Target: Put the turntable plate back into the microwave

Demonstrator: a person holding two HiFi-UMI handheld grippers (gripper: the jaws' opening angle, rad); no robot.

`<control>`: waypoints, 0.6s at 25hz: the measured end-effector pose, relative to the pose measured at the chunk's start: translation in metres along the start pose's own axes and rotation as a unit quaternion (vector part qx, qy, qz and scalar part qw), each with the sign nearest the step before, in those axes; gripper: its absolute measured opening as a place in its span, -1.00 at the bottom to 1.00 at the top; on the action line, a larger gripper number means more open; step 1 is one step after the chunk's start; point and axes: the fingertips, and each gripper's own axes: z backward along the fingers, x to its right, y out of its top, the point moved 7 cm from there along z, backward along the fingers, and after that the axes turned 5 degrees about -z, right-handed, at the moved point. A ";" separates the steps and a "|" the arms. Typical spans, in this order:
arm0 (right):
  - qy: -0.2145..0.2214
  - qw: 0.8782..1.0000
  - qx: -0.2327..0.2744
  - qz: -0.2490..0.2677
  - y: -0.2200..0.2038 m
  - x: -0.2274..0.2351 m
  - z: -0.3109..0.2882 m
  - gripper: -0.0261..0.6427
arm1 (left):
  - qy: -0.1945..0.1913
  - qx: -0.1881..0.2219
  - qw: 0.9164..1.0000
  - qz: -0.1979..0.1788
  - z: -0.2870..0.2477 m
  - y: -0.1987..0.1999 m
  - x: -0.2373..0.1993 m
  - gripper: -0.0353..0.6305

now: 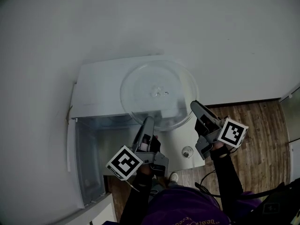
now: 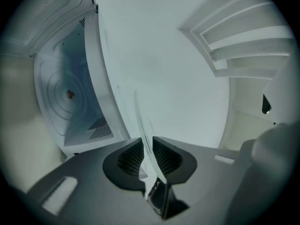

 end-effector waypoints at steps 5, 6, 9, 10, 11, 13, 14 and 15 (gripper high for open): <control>0.030 0.999 -0.009 0.021 -0.006 -0.020 0.003 -0.64 | -0.024 0.022 0.999 -0.019 0.023 0.005 0.010 -0.70; 0.034 0.999 -0.013 0.024 -0.008 -0.024 0.003 -0.64 | -0.026 0.026 0.999 -0.025 0.028 0.005 0.011 -0.69; 0.048 0.998 -0.026 0.030 -0.019 -0.037 0.002 -0.64 | -0.031 0.039 0.998 -0.039 0.047 0.007 0.011 -0.69; 0.055 0.998 -0.028 0.031 -0.025 -0.041 0.001 -0.64 | -0.033 0.044 0.998 -0.042 0.056 0.009 0.009 -0.69; 0.061 0.997 -0.030 0.033 -0.032 -0.045 0.000 -0.64 | -0.032 0.048 0.997 -0.046 0.065 0.010 0.005 -0.68; 0.072 0.996 -0.033 0.046 -0.047 -0.054 -0.001 -0.64 | -0.032 0.057 0.997 -0.045 0.085 0.012 -0.002 -0.67; 0.076 0.995 -0.037 0.053 -0.053 -0.059 -0.002 -0.63 | -0.033 0.063 0.997 -0.041 0.093 0.012 -0.004 -0.67; 0.080 0.994 -0.042 0.054 -0.058 -0.063 -0.003 -0.63 | -0.032 0.069 0.996 -0.038 0.101 0.013 -0.004 -0.67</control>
